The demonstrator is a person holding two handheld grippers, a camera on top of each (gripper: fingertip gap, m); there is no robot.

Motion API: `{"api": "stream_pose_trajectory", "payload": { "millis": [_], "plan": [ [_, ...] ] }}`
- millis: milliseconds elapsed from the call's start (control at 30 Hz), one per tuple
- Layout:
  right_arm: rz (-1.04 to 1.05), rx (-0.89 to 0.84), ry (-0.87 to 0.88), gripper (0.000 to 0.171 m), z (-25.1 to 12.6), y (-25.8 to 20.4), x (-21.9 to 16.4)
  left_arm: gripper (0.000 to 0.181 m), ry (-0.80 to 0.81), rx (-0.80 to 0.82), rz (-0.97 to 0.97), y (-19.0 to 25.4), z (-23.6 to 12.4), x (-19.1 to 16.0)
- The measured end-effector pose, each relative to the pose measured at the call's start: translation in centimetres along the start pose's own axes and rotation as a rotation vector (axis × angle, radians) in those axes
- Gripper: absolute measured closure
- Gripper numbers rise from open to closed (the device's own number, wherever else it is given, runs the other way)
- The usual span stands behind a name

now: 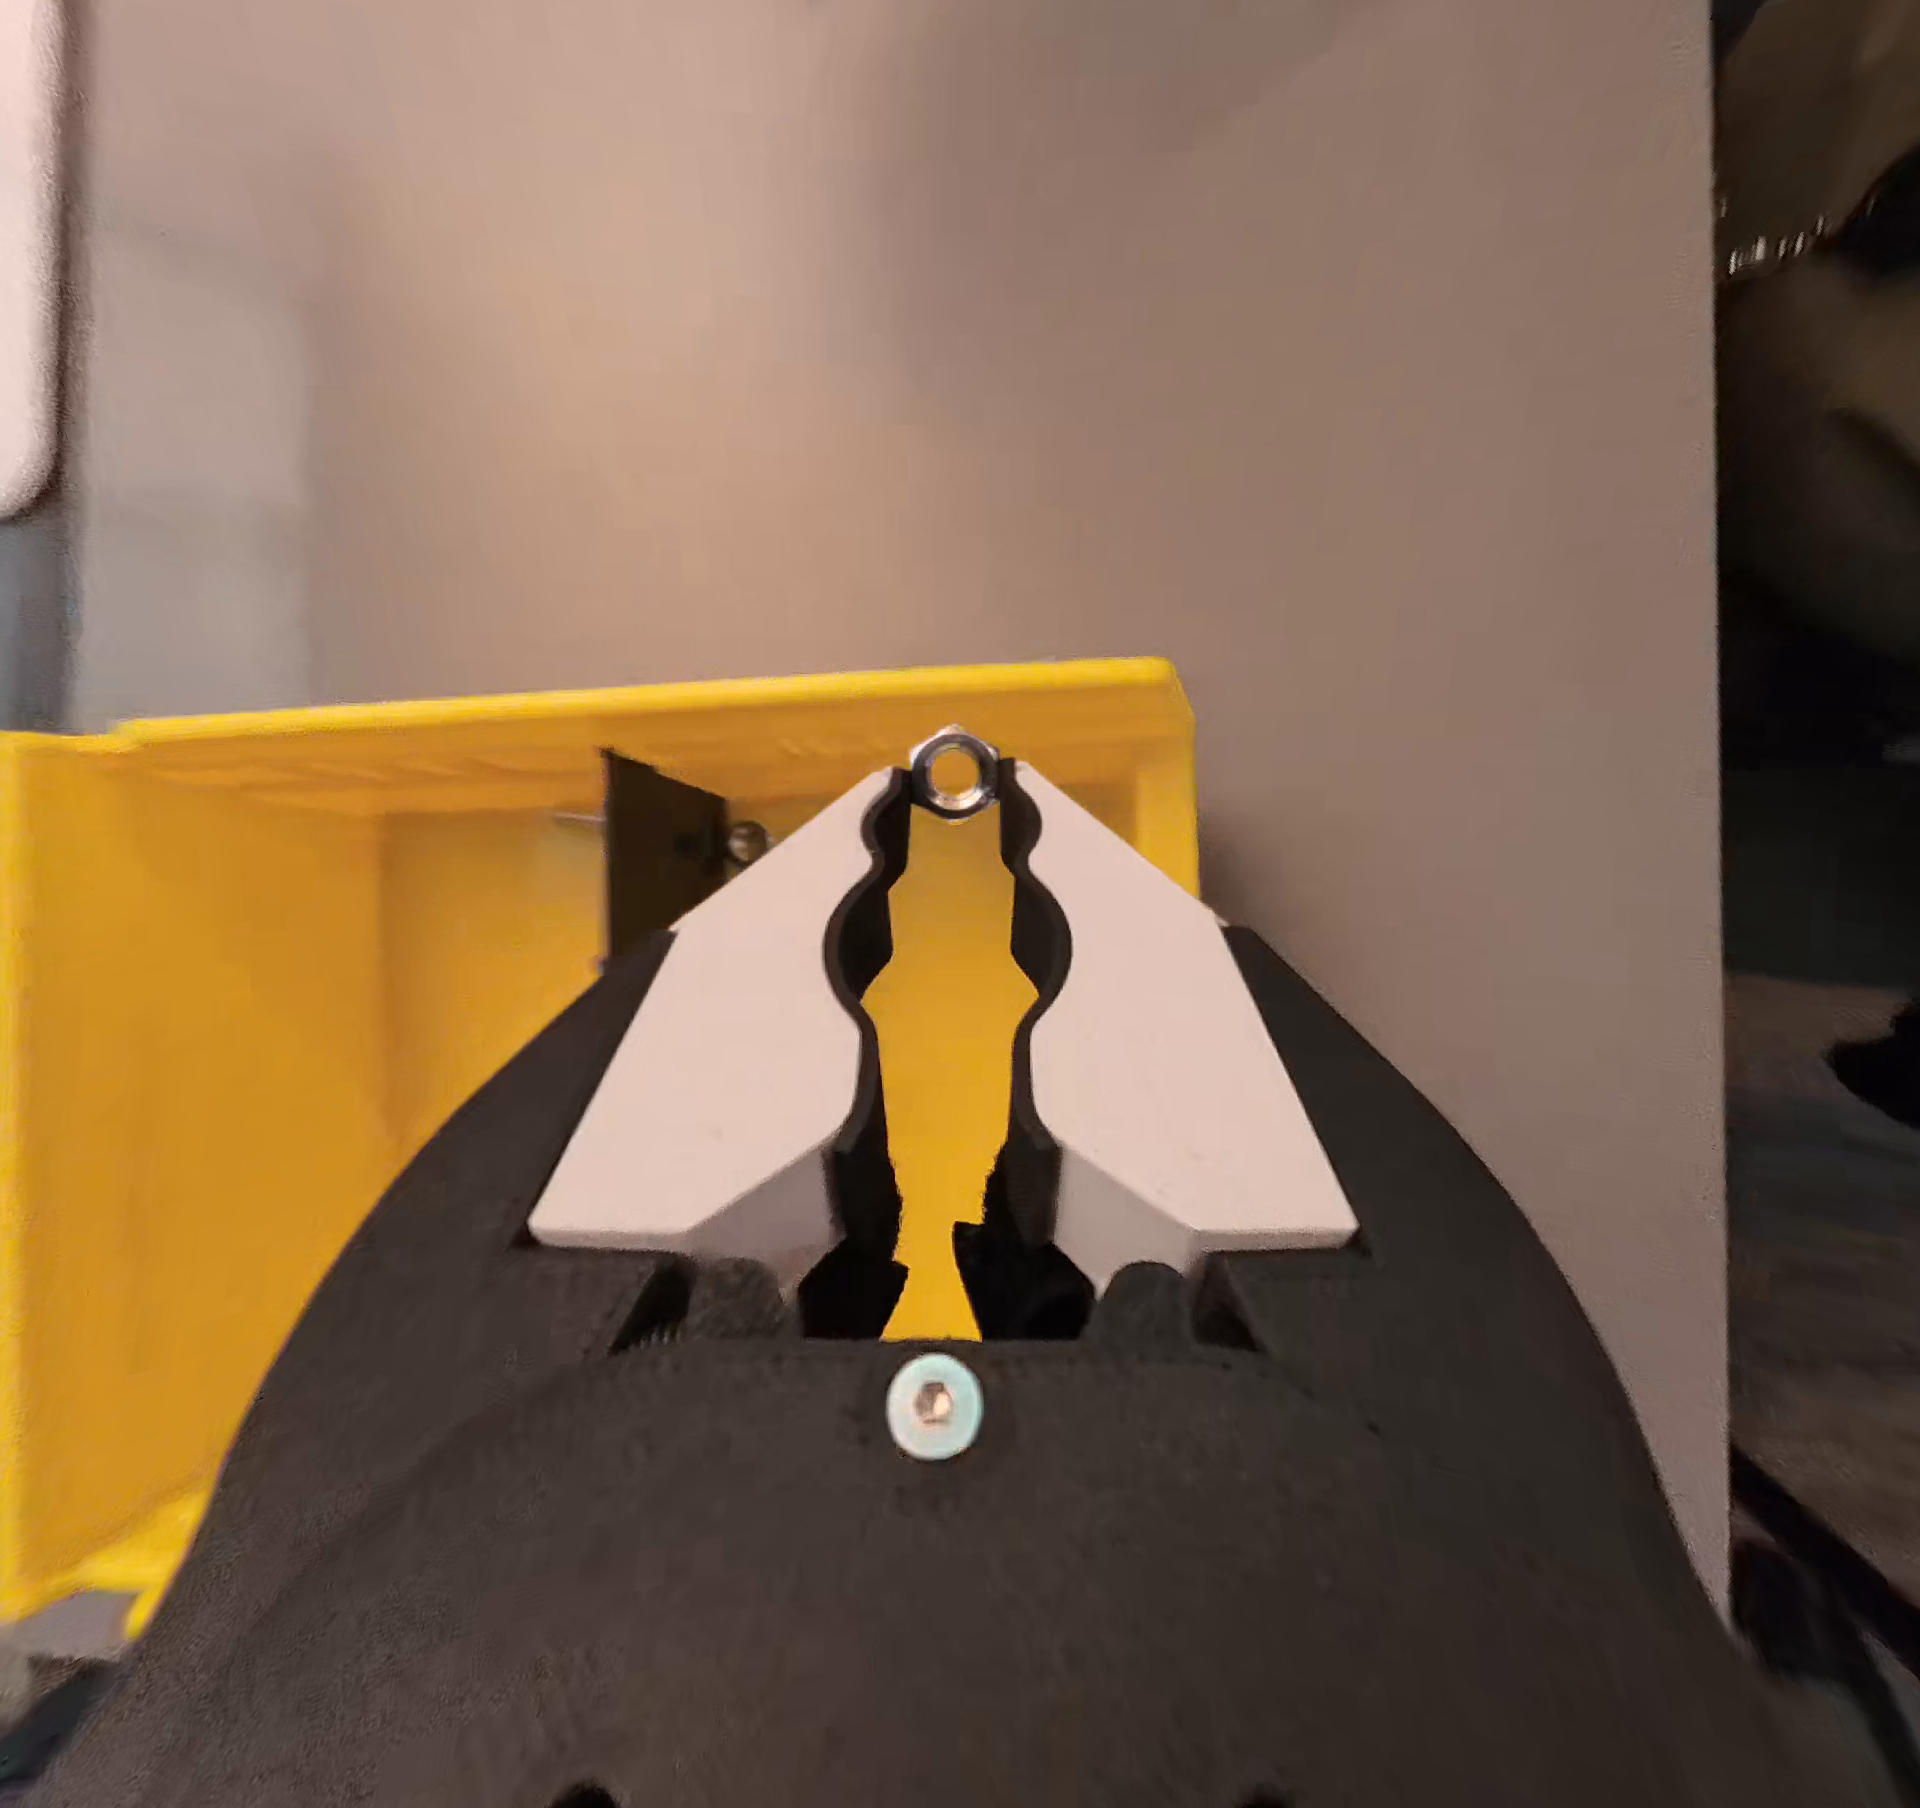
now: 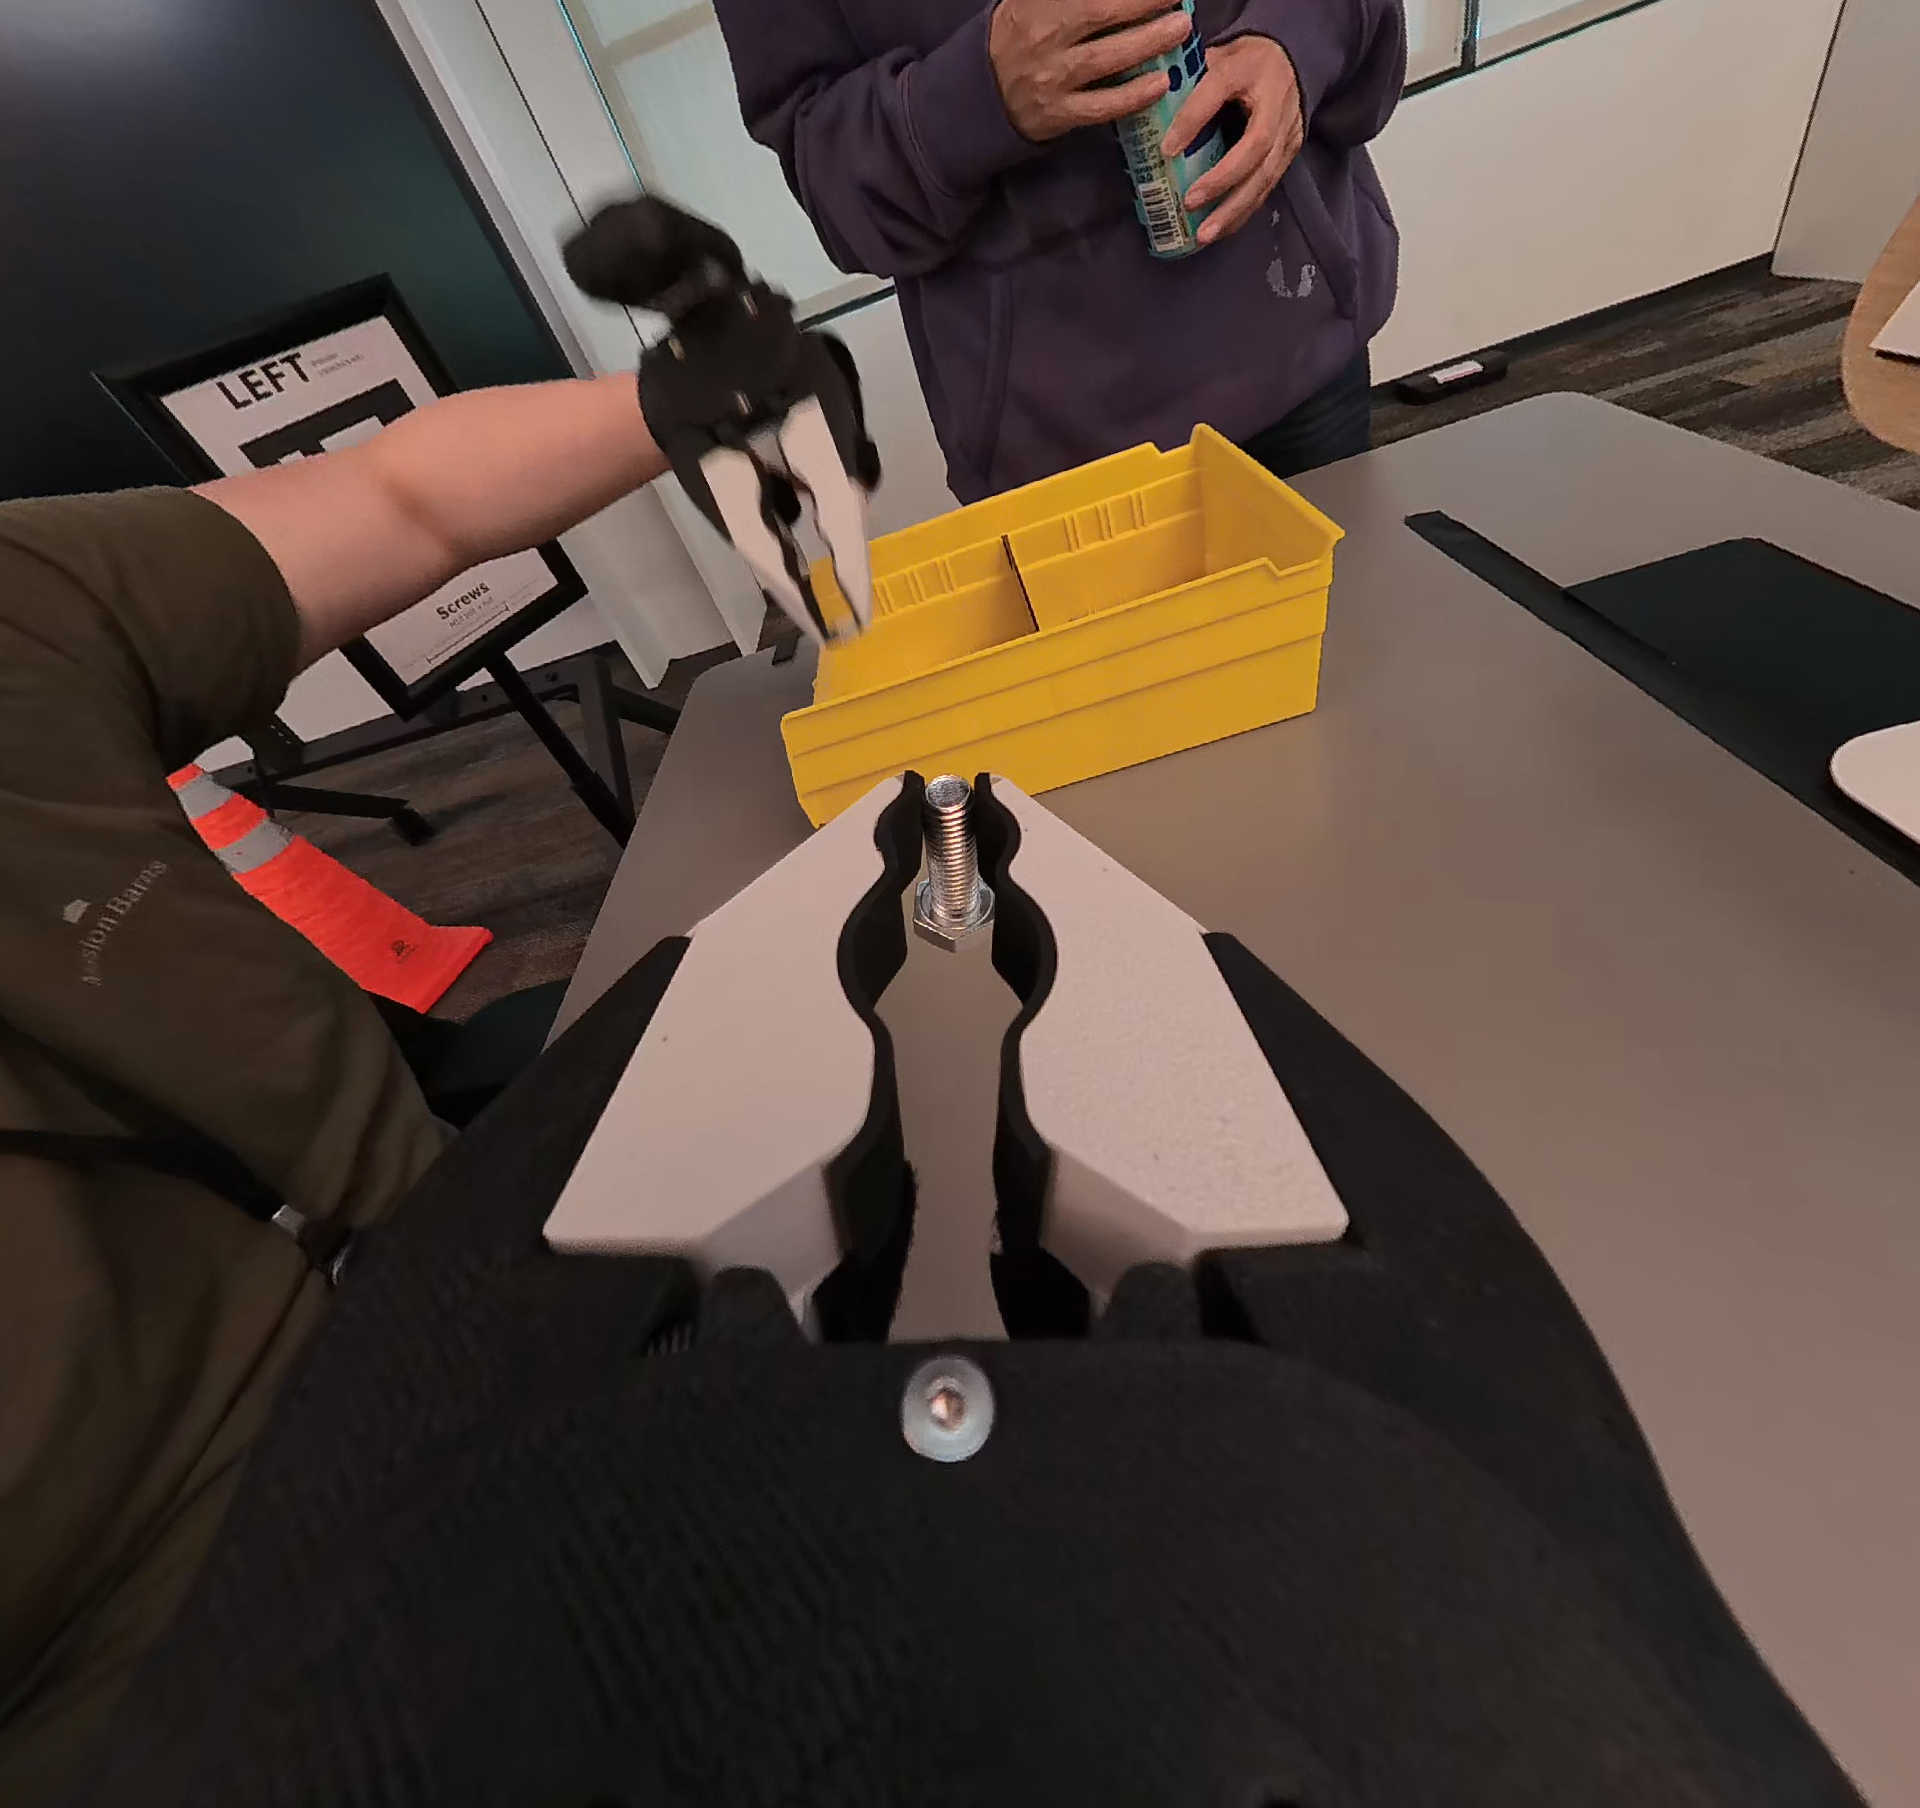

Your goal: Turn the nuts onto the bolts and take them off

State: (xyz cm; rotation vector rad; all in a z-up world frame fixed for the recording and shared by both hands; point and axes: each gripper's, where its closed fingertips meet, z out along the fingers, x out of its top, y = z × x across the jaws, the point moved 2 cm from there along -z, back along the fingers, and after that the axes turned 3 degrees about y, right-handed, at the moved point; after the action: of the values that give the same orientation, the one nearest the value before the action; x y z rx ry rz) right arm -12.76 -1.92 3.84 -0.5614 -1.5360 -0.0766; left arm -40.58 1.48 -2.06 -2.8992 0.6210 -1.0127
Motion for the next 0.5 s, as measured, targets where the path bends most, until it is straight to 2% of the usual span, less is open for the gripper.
{"api": "stream_pose_trajectory", "payload": {
  "millis": [100,200,500],
  "plan": [
    [0.002,0.000,-0.001,0.162,0.0,0.1,-0.1,0.166,-0.122,-0.079,0.006,1.1,3.6,-2.8],
    [0.001,-0.003,-0.003,0.162,-0.2,0.1,-0.1,0.166,-0.168,-0.120,-0.008,1.3,5.9,-4.3],
    [0.000,-0.009,-0.003,0.162,-0.5,0.4,0.0,0.165,-0.257,-0.250,-0.026,2.8,8.7,-6.8]
  ]
}}
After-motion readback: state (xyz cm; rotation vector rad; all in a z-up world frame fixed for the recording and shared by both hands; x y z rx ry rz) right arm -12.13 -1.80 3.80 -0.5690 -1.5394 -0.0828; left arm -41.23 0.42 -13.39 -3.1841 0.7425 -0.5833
